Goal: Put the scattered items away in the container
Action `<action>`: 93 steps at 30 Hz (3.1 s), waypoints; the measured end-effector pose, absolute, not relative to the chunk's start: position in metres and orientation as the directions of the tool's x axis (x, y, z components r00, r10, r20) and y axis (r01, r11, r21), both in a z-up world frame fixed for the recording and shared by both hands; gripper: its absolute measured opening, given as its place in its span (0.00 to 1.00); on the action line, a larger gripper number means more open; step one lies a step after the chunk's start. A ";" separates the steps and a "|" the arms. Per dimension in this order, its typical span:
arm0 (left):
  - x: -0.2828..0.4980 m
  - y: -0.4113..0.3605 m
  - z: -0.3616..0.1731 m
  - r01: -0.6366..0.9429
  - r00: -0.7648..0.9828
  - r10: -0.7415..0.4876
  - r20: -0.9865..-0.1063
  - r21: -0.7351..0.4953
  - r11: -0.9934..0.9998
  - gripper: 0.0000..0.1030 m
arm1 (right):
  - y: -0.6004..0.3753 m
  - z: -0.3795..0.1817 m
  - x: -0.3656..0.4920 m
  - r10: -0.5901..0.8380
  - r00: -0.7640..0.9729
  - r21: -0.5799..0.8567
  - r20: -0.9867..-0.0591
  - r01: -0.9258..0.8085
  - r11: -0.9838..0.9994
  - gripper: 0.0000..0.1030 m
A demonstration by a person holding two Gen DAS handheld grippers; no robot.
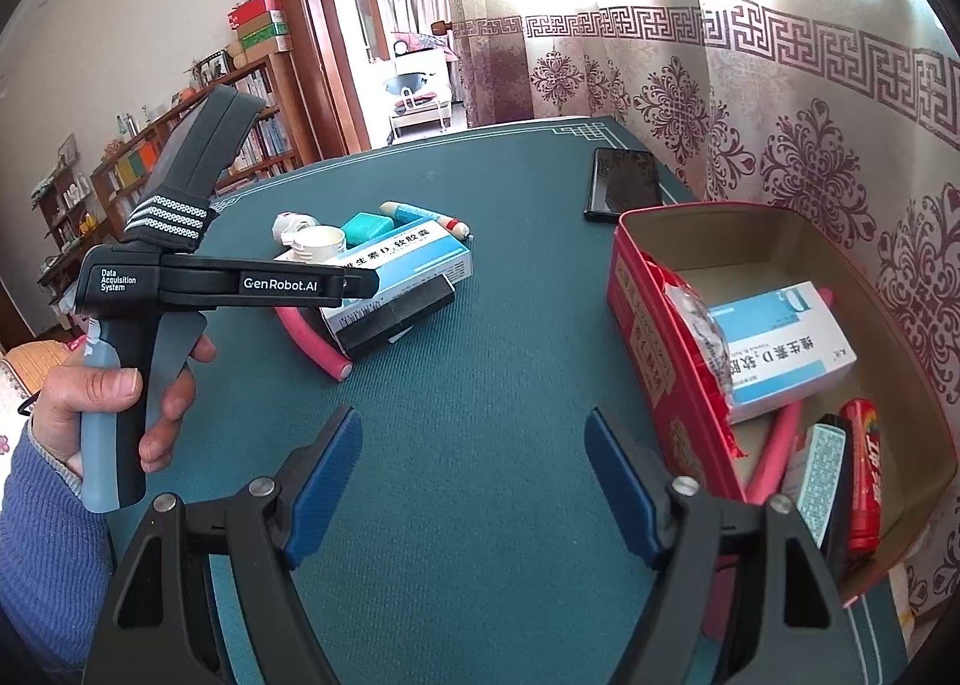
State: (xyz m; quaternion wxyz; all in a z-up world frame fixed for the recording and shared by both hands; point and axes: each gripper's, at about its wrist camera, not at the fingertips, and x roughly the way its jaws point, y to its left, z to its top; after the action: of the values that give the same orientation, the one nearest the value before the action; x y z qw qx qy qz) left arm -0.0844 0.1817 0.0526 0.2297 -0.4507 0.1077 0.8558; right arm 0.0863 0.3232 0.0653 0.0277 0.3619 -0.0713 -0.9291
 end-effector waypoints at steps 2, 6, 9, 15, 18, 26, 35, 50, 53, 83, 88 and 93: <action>-0.082 0.190 0.054 -0.503 -0.512 0.268 -0.816 0.032 -0.864 0.70 | 0.326 0.065 0.086 -0.107 -0.736 0.158 -0.668 0.000 -0.988 0.78; -0.081 0.206 0.055 -0.533 -0.545 0.223 -0.808 0.129 -0.837 0.70 | 0.329 0.064 0.087 -0.110 -0.735 0.163 -0.669 0.000 -0.987 0.78; -0.080 0.219 0.053 -0.566 -0.548 0.210 -0.809 0.175 -0.805 0.70 | 0.331 0.063 0.086 -0.110 -0.734 0.166 -0.670 -0.004 -0.986 0.78; -0.082 0.238 0.039 -0.583 -0.569 0.147 -0.809 0.271 -0.766 0.72 | 0.333 0.064 0.086 -0.110 -0.734 0.169 -0.670 -0.006 -0.986 0.78; -0.083 0.242 0.035 -0.580 -0.583 0.125 -0.803 0.303 -0.756 0.74 | 0.333 0.063 0.085 -0.115 -0.729 0.171 -0.675 -0.003 -0.985 0.78; -0.083 0.229 0.045 -0.566 -0.570 0.210 -0.795 0.194 -0.801 0.59 | 0.325 0.053 0.081 -0.162 -0.694 0.208 -0.702 0.019 -0.978 0.78; -0.078 0.209 0.054 -0.549 -0.525 0.290 -0.800 0.058 -0.834 0.26 | 0.326 0.038 0.075 -0.172 -0.641 0.233 -0.748 -0.011 -0.972 0.78; -0.106 0.229 0.038 -0.521 -0.575 0.148 -0.805 0.220 -0.825 0.79 | 0.325 0.027 0.070 -0.182 -0.620 0.248 -0.763 -0.021 -0.969 0.78; -0.109 0.234 0.036 -0.539 -0.573 0.136 -0.809 0.246 -0.806 0.81 | 0.325 0.025 0.067 -0.184 -0.613 0.249 -0.768 -0.021 -0.968 0.78; -0.124 0.244 0.030 -0.701 -0.472 0.225 -0.852 0.209 -0.682 0.82 | 0.326 0.021 0.057 -0.190 -0.600 0.259 -0.777 -0.030 -0.965 0.77; -0.125 0.239 0.027 -0.632 -0.501 0.204 -0.841 0.195 -0.750 0.71 | 0.325 0.022 0.055 -0.179 -0.601 0.252 -0.779 -0.038 -0.967 0.77; -0.113 0.221 0.045 -0.603 -0.496 0.301 -0.814 0.074 -0.794 0.65 | 0.330 0.016 0.050 -0.165 -0.584 0.255 -0.795 -0.075 -0.964 0.77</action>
State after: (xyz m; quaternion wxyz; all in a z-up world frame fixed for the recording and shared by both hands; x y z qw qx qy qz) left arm -0.1126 0.2208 0.0453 0.2670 -0.4251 0.1776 0.8464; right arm 0.0503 0.3300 0.0156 0.0257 0.4552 -0.1316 -0.8802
